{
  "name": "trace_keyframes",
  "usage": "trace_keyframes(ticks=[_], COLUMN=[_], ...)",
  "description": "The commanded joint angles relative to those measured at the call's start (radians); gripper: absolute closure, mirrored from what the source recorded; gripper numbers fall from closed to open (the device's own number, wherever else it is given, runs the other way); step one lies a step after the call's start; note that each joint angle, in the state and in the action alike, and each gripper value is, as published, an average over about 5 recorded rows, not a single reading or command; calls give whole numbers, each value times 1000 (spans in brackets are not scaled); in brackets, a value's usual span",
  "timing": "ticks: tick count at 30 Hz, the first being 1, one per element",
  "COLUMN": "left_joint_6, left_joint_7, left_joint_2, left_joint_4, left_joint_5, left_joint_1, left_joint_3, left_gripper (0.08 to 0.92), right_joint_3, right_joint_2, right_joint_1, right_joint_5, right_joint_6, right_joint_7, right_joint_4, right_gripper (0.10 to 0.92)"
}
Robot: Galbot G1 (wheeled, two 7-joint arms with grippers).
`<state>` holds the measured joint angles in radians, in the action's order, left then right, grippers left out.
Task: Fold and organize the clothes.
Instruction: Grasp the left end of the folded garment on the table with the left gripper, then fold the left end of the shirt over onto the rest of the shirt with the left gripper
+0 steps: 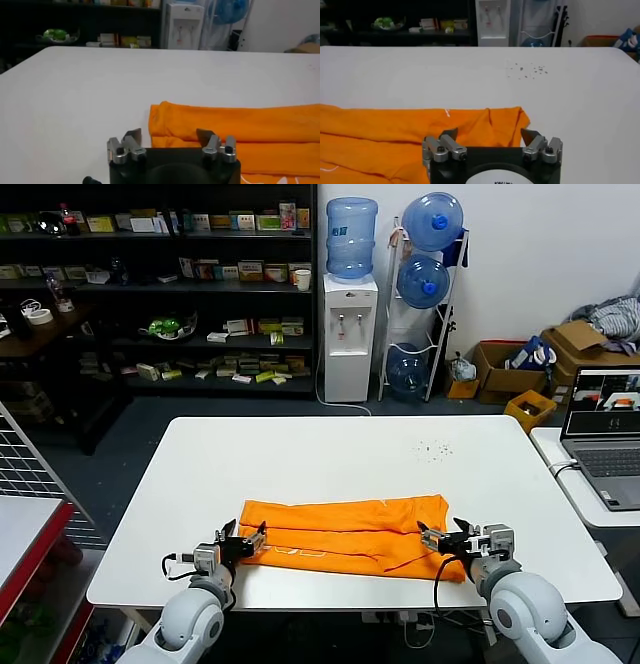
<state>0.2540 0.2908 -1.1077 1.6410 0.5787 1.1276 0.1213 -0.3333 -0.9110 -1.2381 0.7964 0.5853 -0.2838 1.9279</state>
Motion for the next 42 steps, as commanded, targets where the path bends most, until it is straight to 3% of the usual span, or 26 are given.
trace_keyframes(ticks=[1,19,24,32,42], left_joint_6=[-14,-22,-21,18,24], left_joint_7=[4,30,61,97,80], left_joint_2=[-9,-21,-6,149,431], left_joint_4=[-28,-22,54,210,191], left_joint_5=[-9,-14,-38,32,137], left_joint_1=[5,10,28,96,255], left_joint_3=[-2,0,9,84,366], left_gripper=[331,843,884,884,884], right_joint_3=[-6,-3,-3,22,65], right_joint_2=[1,-5,-6,-9,-34], right_joint_1=[-7,-8,-5,29,79], right_joint_5=[1,0,-1,-4,-8], right_joint_6=[-2,-9,-13,-21,-35], right_joint_7=[-1,-2,-3,-3,6], right_joint_4=[3,-1,-1,-1,-24], right_gripper=[203,203,203,203,203])
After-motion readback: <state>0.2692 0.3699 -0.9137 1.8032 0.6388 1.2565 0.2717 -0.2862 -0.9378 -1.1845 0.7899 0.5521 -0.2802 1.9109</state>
